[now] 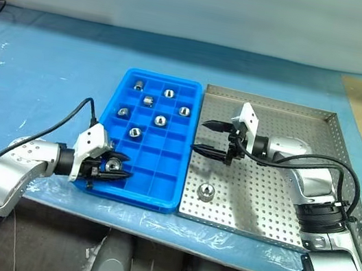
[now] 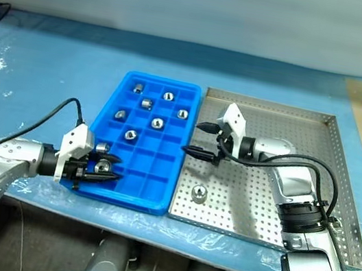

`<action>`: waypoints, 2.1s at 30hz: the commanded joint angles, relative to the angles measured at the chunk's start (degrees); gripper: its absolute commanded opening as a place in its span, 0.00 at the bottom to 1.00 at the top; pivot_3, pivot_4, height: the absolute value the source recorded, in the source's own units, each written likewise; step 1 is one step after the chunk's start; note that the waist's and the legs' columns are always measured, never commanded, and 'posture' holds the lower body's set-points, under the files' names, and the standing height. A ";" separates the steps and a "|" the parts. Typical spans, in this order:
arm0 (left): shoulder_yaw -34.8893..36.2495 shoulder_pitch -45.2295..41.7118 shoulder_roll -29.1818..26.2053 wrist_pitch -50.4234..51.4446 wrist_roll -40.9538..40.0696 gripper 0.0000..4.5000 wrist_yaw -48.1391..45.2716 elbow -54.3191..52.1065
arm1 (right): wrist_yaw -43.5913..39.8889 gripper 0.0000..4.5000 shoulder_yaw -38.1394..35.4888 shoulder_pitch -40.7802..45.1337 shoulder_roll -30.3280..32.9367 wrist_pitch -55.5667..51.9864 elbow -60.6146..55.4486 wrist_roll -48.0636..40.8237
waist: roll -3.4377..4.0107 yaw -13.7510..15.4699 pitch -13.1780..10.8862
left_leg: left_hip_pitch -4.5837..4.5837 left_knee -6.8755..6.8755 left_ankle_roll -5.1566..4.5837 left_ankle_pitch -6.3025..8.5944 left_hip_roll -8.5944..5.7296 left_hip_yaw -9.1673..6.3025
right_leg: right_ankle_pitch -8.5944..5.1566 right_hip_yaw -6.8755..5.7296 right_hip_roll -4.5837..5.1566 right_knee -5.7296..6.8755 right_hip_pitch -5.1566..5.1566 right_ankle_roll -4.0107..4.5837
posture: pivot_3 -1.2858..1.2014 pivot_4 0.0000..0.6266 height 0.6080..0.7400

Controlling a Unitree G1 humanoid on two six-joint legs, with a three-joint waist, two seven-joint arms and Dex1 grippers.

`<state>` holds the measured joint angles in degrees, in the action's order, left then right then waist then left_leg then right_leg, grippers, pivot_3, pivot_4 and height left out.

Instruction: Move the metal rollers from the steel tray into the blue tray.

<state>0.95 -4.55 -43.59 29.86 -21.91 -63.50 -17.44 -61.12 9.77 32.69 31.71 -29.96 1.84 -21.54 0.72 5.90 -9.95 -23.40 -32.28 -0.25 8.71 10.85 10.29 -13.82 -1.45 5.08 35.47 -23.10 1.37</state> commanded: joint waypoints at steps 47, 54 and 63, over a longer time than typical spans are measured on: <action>-12.34 -23.47 5.19 -3.11 -3.26 0.86 -10.37 7.66 | 1.90 1.00 0.82 -21.08 7.96 -5.87 -15.54 -1.80 | -0.05 -3.38 0.05 | 0.26 0.02 0.16 -0.11 0.08 0.04 | -0.06 0.13 -0.15 0.23 0.08 0.18 | 0.49 0.24 1.00; -10.93 -21.00 3.92 -1.52 -4.00 0.86 -8.65 5.22 | -0.27 1.00 3.72 -18.56 6.96 -5.18 -13.87 -1.01 | -0.05 -3.09 0.05 | 0.29 -0.01 0.19 -0.13 0.08 0.02 | -0.06 0.11 -0.13 0.28 0.12 0.19 | 0.50 0.24 1.00; -10.11 -19.52 2.93 -0.41 -4.78 0.87 -7.78 3.39 | -1.87 0.96 7.11 -17.50 5.96 -1.88 -10.24 2.11 | -0.06 -2.94 0.05 | 0.29 -0.01 0.18 -0.12 0.08 0.01 | -0.06 0.09 -0.13 0.26 0.13 0.19 | 0.51 0.24 1.00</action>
<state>-11.05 -24.02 -39.90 29.37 -25.56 -71.34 -11.99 -62.31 16.40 14.93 37.93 -32.53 -8.91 -19.81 0.66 2.97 -9.89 -23.09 -32.29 -0.07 8.59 10.93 10.29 -13.88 -1.35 4.95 35.73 -22.96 1.56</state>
